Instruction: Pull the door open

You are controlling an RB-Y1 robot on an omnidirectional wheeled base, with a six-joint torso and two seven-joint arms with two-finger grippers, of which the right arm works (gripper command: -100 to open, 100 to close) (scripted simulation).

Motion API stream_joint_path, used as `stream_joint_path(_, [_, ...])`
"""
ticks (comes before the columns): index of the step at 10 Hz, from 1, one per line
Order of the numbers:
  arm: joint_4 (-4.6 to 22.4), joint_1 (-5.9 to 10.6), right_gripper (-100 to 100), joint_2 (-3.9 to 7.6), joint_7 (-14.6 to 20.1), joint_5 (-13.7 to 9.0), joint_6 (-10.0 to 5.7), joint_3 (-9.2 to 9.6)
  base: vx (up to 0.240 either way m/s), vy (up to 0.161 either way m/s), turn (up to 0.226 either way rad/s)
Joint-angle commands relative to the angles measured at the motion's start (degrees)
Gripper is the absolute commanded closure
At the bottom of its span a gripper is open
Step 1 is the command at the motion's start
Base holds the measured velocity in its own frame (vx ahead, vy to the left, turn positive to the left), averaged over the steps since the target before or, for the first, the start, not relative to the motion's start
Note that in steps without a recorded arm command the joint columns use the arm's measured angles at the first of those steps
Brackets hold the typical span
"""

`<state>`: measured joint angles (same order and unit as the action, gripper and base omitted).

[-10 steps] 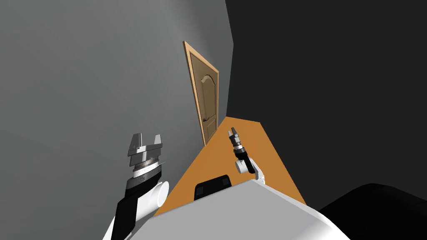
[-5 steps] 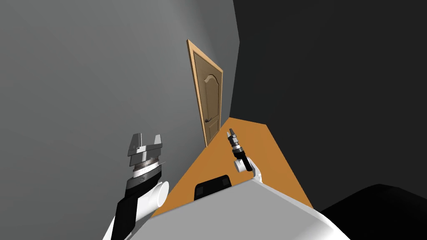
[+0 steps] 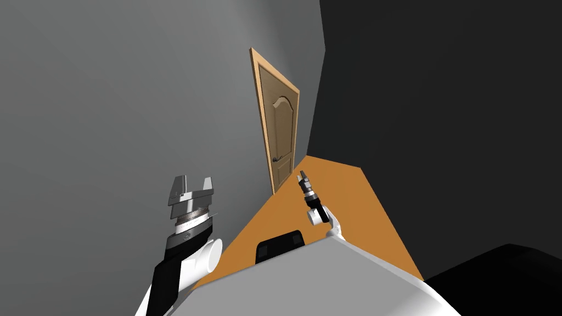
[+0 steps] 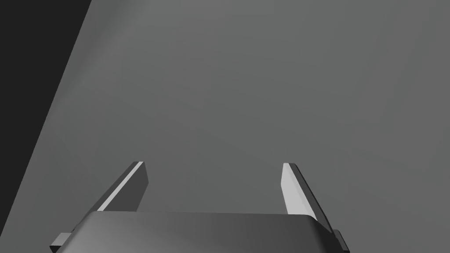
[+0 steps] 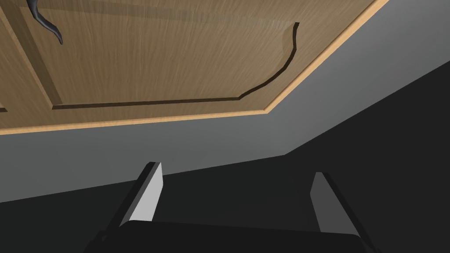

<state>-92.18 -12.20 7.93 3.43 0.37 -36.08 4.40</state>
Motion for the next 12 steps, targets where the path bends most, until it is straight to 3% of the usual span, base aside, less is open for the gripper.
stream_joint_path(1, [2.38,1.17,-100,0.37,0.22,-0.24,-0.26,0.13,0.073,-0.073,0.168])
stream_joint_path(12, [18.17,8.85,-100,2.83,1.63,-1.88,-2.01,1.13,0.068,-0.080,0.150])
